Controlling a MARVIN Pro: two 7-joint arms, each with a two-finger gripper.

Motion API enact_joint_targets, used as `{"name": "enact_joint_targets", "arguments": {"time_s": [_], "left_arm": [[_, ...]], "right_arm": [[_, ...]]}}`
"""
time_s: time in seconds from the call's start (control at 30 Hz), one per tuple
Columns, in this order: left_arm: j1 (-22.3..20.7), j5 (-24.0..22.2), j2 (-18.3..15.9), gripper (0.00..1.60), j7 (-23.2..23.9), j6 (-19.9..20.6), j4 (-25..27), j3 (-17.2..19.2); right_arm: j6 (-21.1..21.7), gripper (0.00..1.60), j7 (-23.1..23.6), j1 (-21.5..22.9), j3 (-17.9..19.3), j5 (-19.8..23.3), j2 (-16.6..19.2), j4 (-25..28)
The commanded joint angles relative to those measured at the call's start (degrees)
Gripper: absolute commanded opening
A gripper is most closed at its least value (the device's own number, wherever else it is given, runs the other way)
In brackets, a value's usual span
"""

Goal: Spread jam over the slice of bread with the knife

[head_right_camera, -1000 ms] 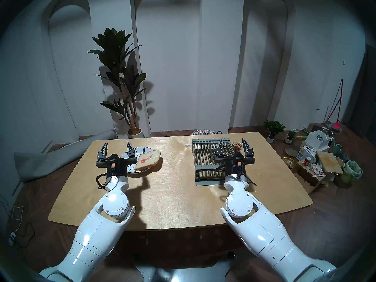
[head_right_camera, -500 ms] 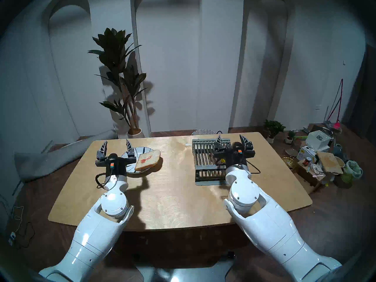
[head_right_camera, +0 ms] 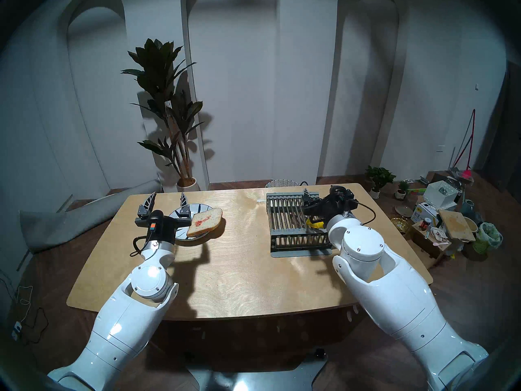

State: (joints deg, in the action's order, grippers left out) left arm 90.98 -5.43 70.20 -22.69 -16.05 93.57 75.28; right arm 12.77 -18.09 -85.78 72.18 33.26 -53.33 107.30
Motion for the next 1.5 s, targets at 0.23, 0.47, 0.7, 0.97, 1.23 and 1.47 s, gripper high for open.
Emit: {"name": "enact_joint_targets", "arguments": {"time_s": [0.23,0.47,0.7,0.97,1.23,1.47], "left_arm": [[0.4,-16.1,-4.9,1.6,13.2,4.6,4.1,2.5],[0.9,-19.4,-6.7,1.6,17.1,7.7,4.8,3.7],[1.1,-21.2,-6.1,1.6,17.0,8.3,4.9,4.8],[1.6,-23.1,-6.5,1.6,18.1,9.0,5.3,5.5],[1.6,-22.7,-6.8,1.6,17.6,9.5,5.4,5.2],[1.6,-22.7,-6.8,1.6,17.6,9.5,5.4,5.1]], "right_arm": [[-2.3,1.6,14.4,1.3,5.2,9.1,6.6,-2.2],[-8.2,1.6,19.6,0.6,5.2,8.8,4.3,-5.7],[-11.9,1.6,20.1,0.1,5.1,8.2,4.2,-6.0],[-9.4,1.6,17.5,0.0,4.6,7.4,3.5,-5.6],[-8.7,1.6,17.0,-0.2,5.0,8.6,3.0,-5.5],[-8.5,1.6,16.7,-0.1,5.0,8.7,3.0,-5.4]]}}
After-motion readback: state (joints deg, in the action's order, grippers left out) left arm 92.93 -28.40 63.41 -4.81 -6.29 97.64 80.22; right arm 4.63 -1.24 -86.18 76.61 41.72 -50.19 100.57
